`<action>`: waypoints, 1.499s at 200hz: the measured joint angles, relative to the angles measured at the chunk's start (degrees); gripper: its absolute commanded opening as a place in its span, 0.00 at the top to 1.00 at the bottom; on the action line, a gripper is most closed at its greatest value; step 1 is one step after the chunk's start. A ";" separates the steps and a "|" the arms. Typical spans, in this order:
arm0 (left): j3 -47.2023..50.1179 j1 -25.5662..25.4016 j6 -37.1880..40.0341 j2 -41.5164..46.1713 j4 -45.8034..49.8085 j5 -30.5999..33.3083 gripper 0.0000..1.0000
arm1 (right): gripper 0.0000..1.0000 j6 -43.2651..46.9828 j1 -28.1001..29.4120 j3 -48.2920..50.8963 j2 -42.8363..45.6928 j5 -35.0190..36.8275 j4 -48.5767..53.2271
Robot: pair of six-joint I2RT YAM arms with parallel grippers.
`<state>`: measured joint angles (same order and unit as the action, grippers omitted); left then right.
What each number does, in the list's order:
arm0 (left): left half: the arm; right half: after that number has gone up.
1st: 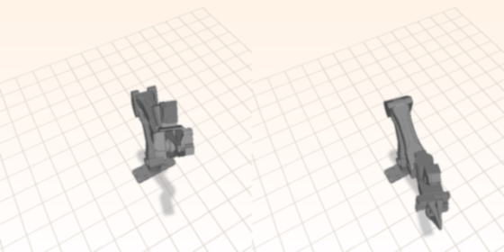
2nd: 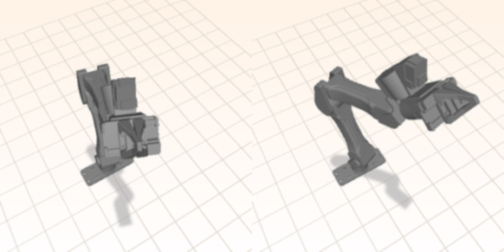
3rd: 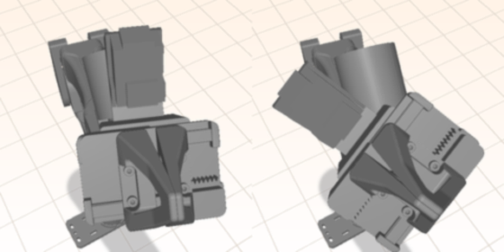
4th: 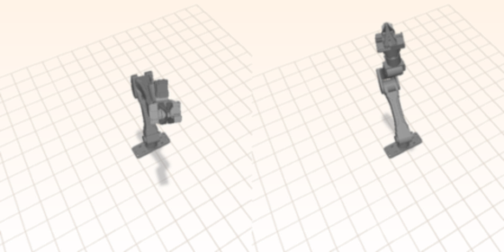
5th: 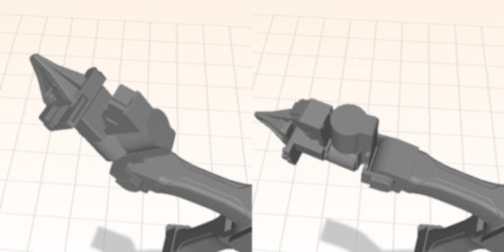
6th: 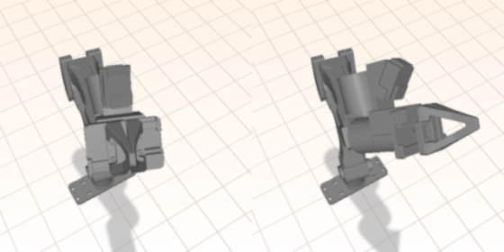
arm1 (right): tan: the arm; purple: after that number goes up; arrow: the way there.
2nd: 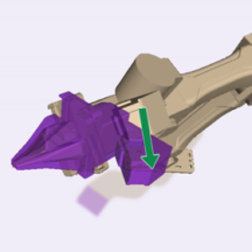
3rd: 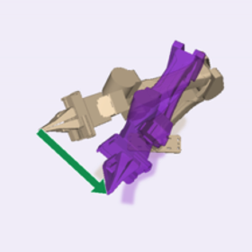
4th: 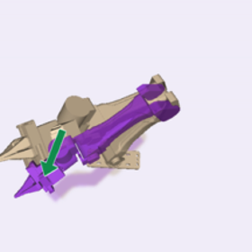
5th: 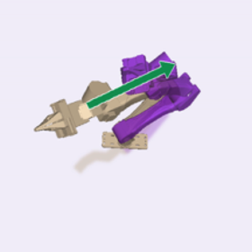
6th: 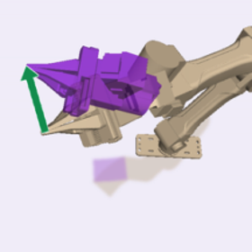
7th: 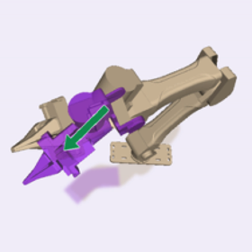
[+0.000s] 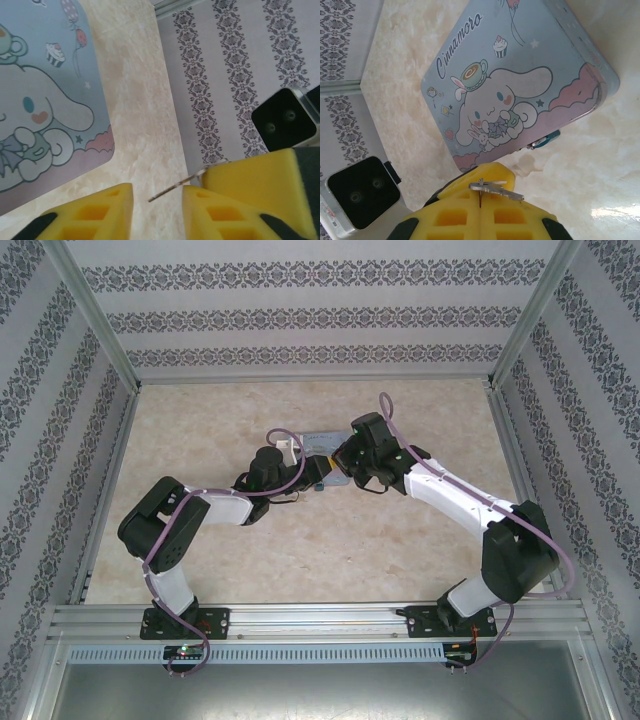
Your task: Unlock a padlock with a key
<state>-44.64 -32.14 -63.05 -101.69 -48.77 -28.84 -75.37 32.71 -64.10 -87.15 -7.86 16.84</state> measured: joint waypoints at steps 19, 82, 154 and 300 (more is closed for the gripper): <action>0.11 0.28 0.24 0.07 -0.09 0.48 0.60 | 1.00 0.02 -0.37 0.00 0.13 -0.15 0.13; 0.81 1.14 -0.96 1.31 -1.84 0.61 0.58 | 1.00 -0.31 -1.11 0.15 0.98 -0.22 0.28; 0.79 1.14 -2.99 0.76 -4.85 -0.09 0.62 | 1.00 -1.05 -1.11 0.15 1.29 -0.28 0.24; -1.16 1.14 -2.58 -2.86 -6.14 -4.17 0.66 | 1.00 -1.29 -1.49 0.15 1.29 -0.90 0.02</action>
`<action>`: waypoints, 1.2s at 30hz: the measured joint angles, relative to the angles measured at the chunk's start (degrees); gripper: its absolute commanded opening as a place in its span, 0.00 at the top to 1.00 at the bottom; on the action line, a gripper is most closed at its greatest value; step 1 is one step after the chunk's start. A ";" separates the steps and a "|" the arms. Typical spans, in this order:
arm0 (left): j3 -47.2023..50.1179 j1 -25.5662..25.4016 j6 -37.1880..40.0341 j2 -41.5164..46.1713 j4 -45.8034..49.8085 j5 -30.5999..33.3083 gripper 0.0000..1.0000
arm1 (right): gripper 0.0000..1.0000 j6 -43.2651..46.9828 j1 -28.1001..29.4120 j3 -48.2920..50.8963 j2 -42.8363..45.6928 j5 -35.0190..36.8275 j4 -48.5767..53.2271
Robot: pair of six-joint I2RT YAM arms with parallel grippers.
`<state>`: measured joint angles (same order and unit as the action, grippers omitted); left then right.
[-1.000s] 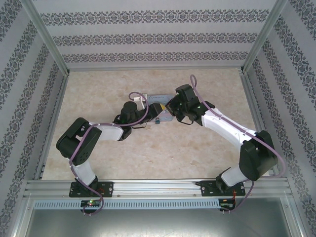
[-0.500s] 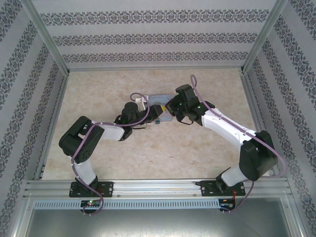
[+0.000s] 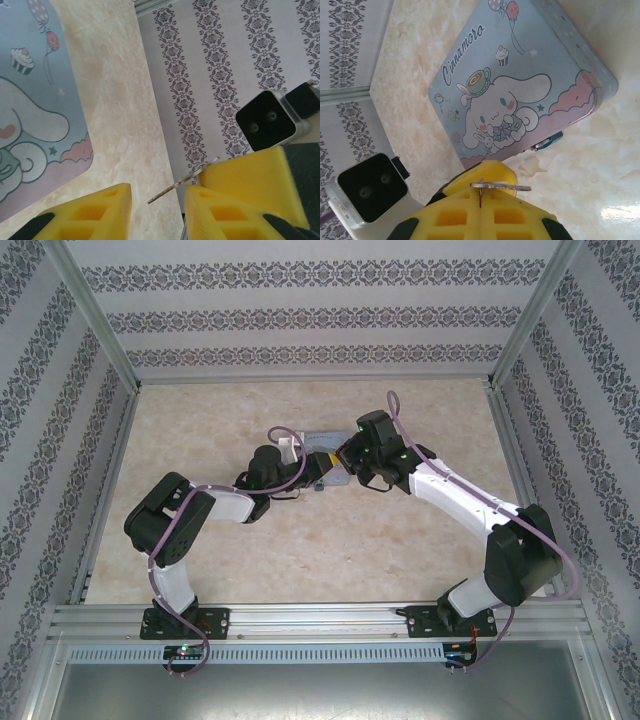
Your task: Unlock a padlock with a key
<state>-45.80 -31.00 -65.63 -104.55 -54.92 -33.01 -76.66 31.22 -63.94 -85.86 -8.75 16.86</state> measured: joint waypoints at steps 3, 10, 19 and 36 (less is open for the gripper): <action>-0.42 0.00 0.02 -0.22 0.00 0.00 0.67 | 1.00 0.00 0.02 0.00 0.00 0.02 -0.31; -1.11 -0.02 -0.02 -0.96 -0.24 -0.48 0.73 | 1.00 -0.17 0.02 0.00 0.00 0.04 -0.44; -1.38 -0.07 0.00 -1.40 -1.11 -1.44 0.85 | 1.00 -0.20 0.00 0.00 0.00 0.15 -0.81; -1.40 -0.13 -0.04 -1.40 -1.53 -2.10 1.00 | 1.00 -0.83 -0.39 0.00 0.00 0.94 -1.31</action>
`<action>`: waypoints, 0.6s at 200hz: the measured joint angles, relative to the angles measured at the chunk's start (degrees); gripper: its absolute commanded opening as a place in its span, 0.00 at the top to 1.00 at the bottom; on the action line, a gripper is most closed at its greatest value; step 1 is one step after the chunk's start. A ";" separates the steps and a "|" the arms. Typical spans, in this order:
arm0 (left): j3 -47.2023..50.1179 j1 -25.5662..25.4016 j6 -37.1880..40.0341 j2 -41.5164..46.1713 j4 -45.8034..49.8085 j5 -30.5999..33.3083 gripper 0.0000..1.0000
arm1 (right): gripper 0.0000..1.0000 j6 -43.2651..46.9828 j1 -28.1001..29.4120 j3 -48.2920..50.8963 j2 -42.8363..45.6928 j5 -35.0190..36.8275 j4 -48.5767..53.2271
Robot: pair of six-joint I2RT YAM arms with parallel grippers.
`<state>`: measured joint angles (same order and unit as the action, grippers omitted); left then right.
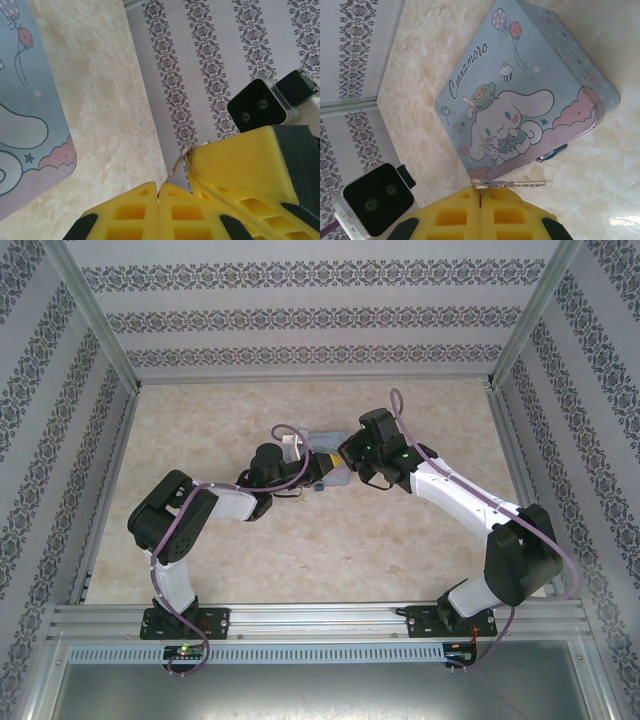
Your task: Unlock a padlock with a key
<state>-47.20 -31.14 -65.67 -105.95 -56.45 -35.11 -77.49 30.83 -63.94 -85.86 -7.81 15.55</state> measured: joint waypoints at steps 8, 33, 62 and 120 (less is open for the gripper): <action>0.02 0.00 -0.04 0.00 -0.15 0.04 1.00 | 0.96 0.00 0.00 0.00 0.00 0.00 -0.09; 0.04 0.00 -0.70 0.00 -1.20 0.87 1.00 | 0.63 -0.04 -0.90 0.07 0.07 -0.85 -0.37; 0.04 0.00 -0.87 0.00 -1.42 2.16 1.00 | 0.52 0.92 -2.91 1.51 1.88 -2.49 -0.35; 0.35 0.00 -0.37 4.70 4.07 2.58 1.00 | 0.42 2.84 -8.83 10.95 11.41 -6.01 -1.92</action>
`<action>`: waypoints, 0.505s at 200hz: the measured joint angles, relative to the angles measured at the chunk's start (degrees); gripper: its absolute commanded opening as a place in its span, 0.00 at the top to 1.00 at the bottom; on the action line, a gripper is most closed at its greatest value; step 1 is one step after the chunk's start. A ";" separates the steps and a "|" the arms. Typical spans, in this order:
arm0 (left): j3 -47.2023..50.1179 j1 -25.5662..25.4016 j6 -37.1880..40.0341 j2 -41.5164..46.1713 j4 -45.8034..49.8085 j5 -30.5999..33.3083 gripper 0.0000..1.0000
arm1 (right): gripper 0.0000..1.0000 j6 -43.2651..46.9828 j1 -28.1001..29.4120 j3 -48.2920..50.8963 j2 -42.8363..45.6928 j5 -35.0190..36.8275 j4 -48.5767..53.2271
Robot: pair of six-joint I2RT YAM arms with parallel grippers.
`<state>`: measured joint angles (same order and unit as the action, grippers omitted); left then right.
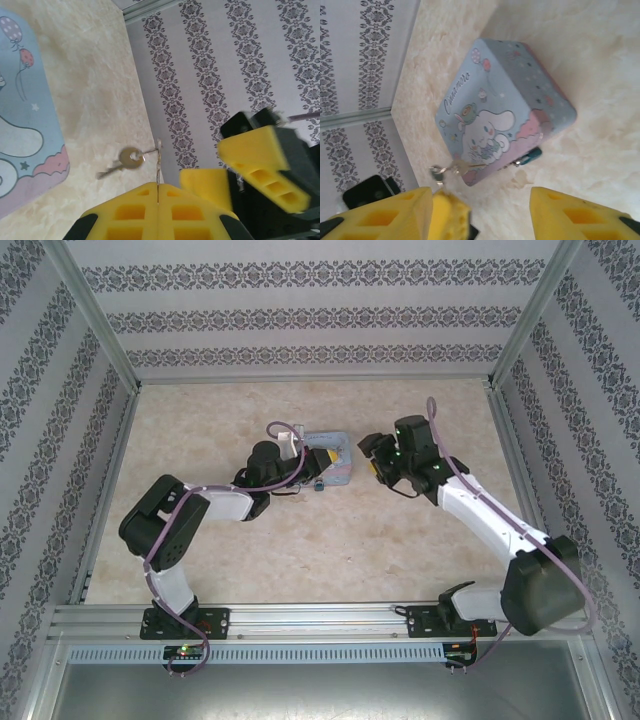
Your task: Unlock a padlock with a key
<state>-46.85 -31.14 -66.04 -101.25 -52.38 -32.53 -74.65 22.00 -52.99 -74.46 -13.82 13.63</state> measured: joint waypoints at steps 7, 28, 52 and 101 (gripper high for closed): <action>0.00 0.00 0.22 1.07 1.20 0.00 1.00 | 0.41 -0.11 -0.26 1.84 1.01 -0.50 -0.61; -0.33 0.00 0.94 3.65 4.66 -0.26 1.00 | 0.41 -0.20 -0.92 7.61 3.04 -2.95 -3.93; -1.77 0.00 2.71 5.55 9.90 -1.22 1.00 | 0.41 2.05 -2.16 9.79 3.17 -6.40 -6.64; -6.60 0.02 7.87 6.27 20.90 -5.81 1.00 | 0.41 11.98 -8.70 9.88 3.34 -15.82 -15.23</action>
<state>-53.45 -31.11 -58.17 -94.98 -31.48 -38.35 -62.67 13.30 -43.11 -71.11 -29.65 -1.61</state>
